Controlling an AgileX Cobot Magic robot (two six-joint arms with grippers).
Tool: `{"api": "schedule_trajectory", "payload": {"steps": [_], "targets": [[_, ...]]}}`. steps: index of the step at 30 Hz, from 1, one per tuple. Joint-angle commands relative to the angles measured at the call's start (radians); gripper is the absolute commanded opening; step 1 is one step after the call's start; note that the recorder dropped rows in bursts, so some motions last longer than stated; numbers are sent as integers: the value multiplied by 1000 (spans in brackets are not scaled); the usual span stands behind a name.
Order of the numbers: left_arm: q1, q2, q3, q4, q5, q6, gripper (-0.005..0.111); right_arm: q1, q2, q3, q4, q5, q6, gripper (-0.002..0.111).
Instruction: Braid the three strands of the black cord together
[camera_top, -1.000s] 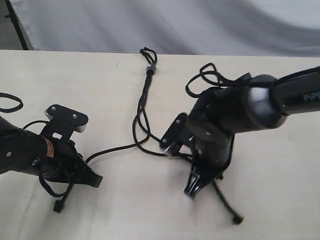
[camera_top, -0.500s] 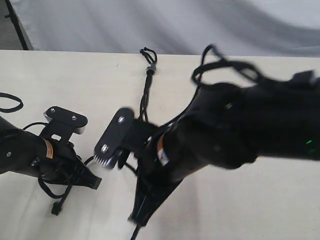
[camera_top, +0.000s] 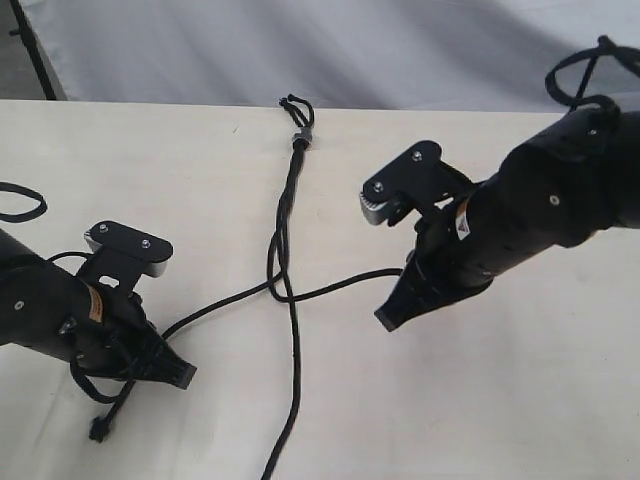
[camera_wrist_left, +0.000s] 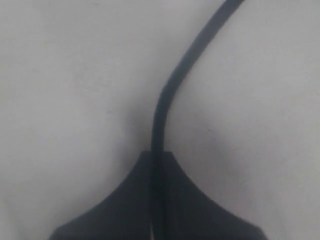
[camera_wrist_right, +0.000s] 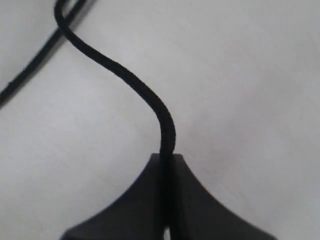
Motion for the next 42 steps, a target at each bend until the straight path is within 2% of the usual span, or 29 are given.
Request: {"api": "schedule_trajectory", "payload": {"steps": [1,11,13,15,20,24,29,31,33,38,40,42], "targets": [[3,-7,-3,3,37,-6,1,-48,65,56,-8,-90,6,0],[3,-7,-3,3,66,-32,1,-48,212,71,-16,-106,24,0],[3,-7,-3,3,60,-32,3,-48,223,71,-16,-106,54,4],[3,-7,-3,3,58,-32,10,-48,223,71,-16,-114,82,13],[3,-7,-3,3,47,-32,38,-48,222,69,-16,-140,83,53],[3,-7,-3,3,33,-32,51,-48,188,69,-16,-155,82,68],[3,-7,-5,3,31,-32,53,-48,70,69,-16,-185,80,68],[3,-12,-24,-4,79,-32,53,-48,11,69,-16,-204,79,68],[3,-37,-40,-5,123,-32,53,-48,-51,69,-16,-236,84,68],[3,-147,-42,-43,102,-31,53,-48,-149,69,-16,-274,88,68],[-14,-198,-46,-76,118,-29,53,-48,-158,69,-16,-282,83,68],[-59,-248,-48,-86,115,-26,53,-48,-158,69,-39,-313,73,68]]}}
